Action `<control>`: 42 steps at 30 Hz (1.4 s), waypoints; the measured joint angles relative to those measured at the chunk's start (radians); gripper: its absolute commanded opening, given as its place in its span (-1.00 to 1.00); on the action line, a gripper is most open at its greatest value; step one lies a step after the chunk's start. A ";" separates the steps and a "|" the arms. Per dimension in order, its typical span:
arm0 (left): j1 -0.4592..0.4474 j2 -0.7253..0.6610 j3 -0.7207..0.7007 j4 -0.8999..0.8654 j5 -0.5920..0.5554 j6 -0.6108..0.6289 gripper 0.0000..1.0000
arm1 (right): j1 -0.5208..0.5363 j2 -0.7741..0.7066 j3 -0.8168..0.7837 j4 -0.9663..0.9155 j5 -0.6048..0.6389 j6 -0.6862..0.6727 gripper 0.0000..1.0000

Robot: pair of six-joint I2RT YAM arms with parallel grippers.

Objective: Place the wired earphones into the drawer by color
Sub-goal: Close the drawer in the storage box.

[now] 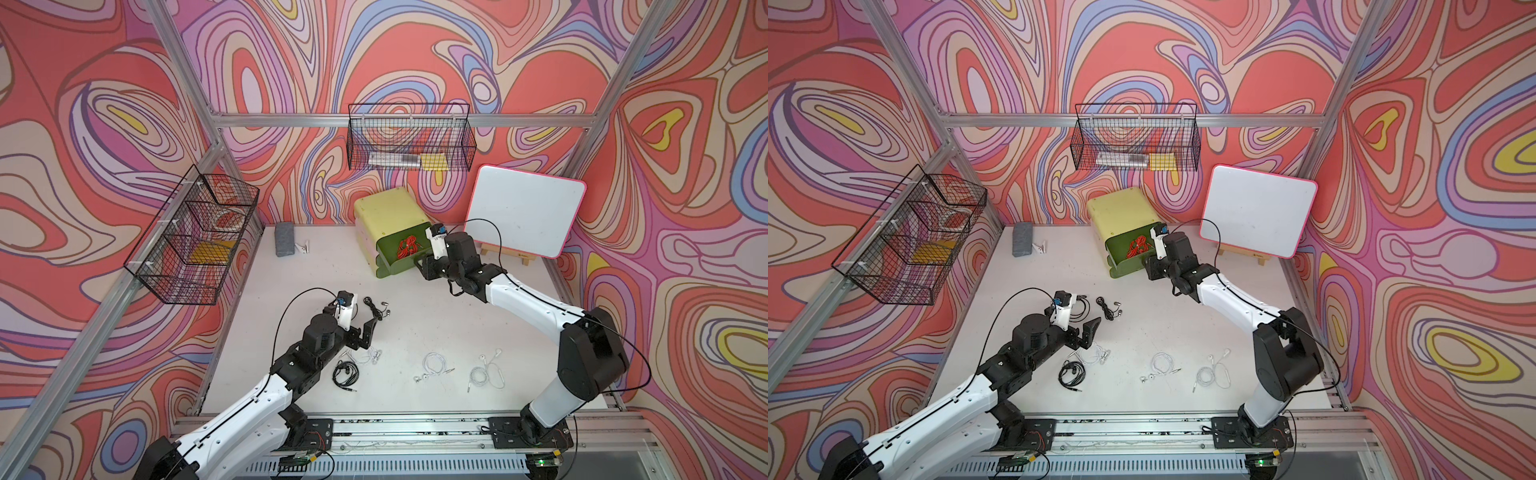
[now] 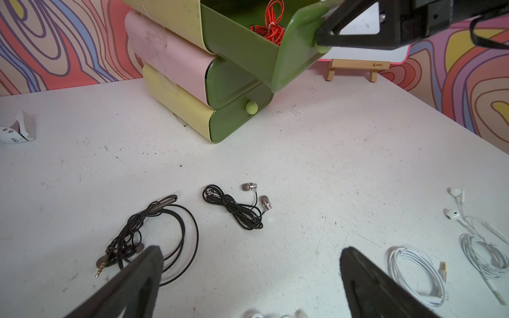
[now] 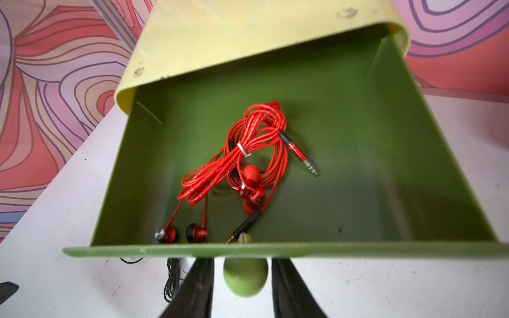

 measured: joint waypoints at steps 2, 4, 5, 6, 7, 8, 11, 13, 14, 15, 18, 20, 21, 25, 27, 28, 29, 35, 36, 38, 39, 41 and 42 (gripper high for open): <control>0.000 0.000 0.000 0.000 0.000 0.000 0.98 | 0.000 0.002 0.007 0.000 0.000 0.000 -0.26; 0.000 0.000 0.000 0.000 0.000 0.000 0.98 | 0.000 0.007 0.015 0.000 0.001 0.001 -0.27; 0.000 0.000 0.000 0.000 0.000 0.000 0.98 | 0.000 0.013 0.022 0.000 0.001 0.001 -0.27; 0.000 0.000 0.000 0.000 0.000 0.000 0.98 | 0.000 0.018 0.026 0.000 0.001 0.001 -0.26; 0.000 0.000 0.000 0.000 0.000 0.000 0.98 | 0.000 0.023 0.032 0.000 0.001 0.001 -0.26; 0.000 0.000 0.000 0.000 0.000 0.000 0.98 | 0.000 0.029 0.039 0.000 0.001 0.002 -0.26; 0.000 0.000 0.000 0.000 0.000 0.000 0.99 | 0.000 0.042 0.056 0.000 0.001 0.005 -0.26; 0.000 0.000 0.000 0.000 0.000 0.000 0.98 | 0.000 0.052 0.071 0.000 0.002 0.006 -0.26; 0.000 0.000 0.000 0.000 0.000 0.000 0.98 | 0.000 0.058 0.078 0.001 0.003 0.007 -0.26; 0.000 0.000 0.000 0.000 0.000 0.000 0.98 | 0.000 0.063 0.085 0.001 0.004 0.008 -0.26; 0.000 -0.003 0.000 0.000 0.000 0.000 0.98 | 0.000 0.082 0.101 0.008 0.005 0.009 -0.26; 0.000 -0.007 0.000 0.000 0.000 0.000 0.98 | 0.000 0.093 0.111 0.014 0.006 0.010 -0.26; 0.000 -0.009 0.000 0.000 0.000 0.000 0.98 | 0.000 0.099 0.118 0.016 0.008 0.010 -0.26; 0.000 -0.009 0.000 0.000 0.000 0.000 0.98 | 0.000 0.120 0.145 0.026 0.013 0.016 -0.26; 0.000 -0.009 0.000 0.000 0.000 0.000 0.98 | 0.000 0.139 0.159 0.038 0.016 0.019 -0.26; 0.000 -0.009 0.000 0.000 0.000 0.000 0.98 | 0.000 0.150 0.167 0.039 0.017 0.020 -0.25; 0.000 -0.009 0.000 0.000 0.000 0.000 0.98 | 0.000 0.159 0.171 0.042 0.018 0.021 -0.26; 0.000 -0.009 0.000 0.000 0.000 0.000 0.98 | 0.000 0.201 0.199 0.045 0.020 0.025 -0.26; 0.000 -0.009 0.000 0.000 0.000 0.000 0.98 | 0.000 0.205 0.204 0.046 0.020 0.026 -0.25; 0.000 -0.009 0.000 0.000 0.000 0.000 0.98 | 0.000 0.213 0.216 0.048 0.021 0.028 -0.23; 0.000 -0.009 0.000 0.000 0.000 0.000 0.98 | 0.000 0.217 0.219 0.052 0.023 0.029 -0.21; 0.000 -0.009 0.000 0.000 0.000 0.000 0.98 | 0.000 0.221 0.220 0.063 0.026 0.031 -0.21; 0.000 -0.009 0.000 0.000 0.000 0.000 0.98 | 0.000 0.224 0.220 0.067 0.027 0.032 -0.21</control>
